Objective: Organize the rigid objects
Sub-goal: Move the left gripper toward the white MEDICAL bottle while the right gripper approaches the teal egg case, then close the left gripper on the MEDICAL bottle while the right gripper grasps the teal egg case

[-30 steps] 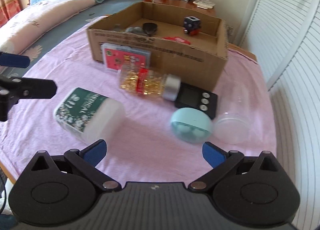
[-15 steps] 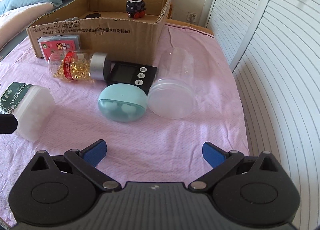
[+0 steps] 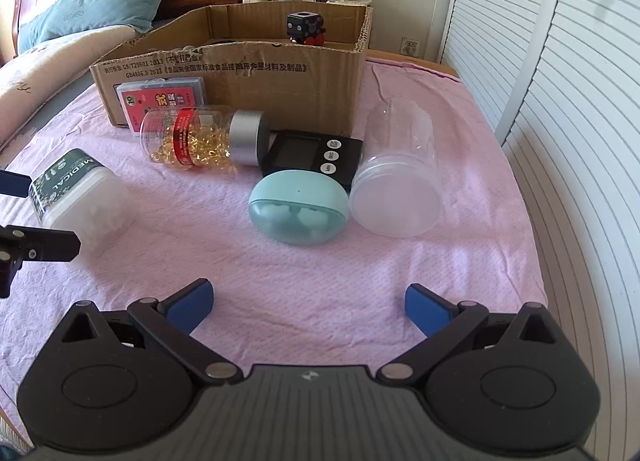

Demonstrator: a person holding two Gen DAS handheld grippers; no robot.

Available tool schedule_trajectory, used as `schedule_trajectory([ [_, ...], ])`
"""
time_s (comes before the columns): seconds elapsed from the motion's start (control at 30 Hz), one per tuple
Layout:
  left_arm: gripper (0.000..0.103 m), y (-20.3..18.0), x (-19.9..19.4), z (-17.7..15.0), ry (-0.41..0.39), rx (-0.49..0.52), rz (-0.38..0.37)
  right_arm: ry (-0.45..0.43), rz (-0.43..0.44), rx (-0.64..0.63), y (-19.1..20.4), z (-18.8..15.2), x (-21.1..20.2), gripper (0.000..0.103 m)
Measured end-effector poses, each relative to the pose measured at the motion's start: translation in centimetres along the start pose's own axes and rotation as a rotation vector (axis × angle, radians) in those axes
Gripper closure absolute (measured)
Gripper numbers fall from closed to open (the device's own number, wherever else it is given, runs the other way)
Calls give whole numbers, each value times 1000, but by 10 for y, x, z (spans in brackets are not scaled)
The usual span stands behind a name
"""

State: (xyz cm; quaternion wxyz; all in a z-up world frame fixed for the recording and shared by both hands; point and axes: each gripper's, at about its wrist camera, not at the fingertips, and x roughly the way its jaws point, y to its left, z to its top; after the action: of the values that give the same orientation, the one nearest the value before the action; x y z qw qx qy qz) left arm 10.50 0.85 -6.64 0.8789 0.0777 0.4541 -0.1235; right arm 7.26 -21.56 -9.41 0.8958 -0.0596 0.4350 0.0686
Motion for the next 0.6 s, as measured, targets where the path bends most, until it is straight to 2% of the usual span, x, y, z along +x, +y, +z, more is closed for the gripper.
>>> schedule_trajectory([
  [0.17, 1, 12, 9, -6, 38, -49, -12, 33, 13, -48, 8, 7, -3, 0],
  [0.4, 1, 12, 12, -9, 40, -49, -15, -86, 109, -252, 27, 36, -13, 0],
  [0.53, 1, 11, 13, -9, 38, -50, -15, -70, 107, -353, 30, 58, 4, 0],
  [0.6, 1, 11, 13, -9, 37, -50, -15, -33, 112, -384, 30, 67, 16, 0],
])
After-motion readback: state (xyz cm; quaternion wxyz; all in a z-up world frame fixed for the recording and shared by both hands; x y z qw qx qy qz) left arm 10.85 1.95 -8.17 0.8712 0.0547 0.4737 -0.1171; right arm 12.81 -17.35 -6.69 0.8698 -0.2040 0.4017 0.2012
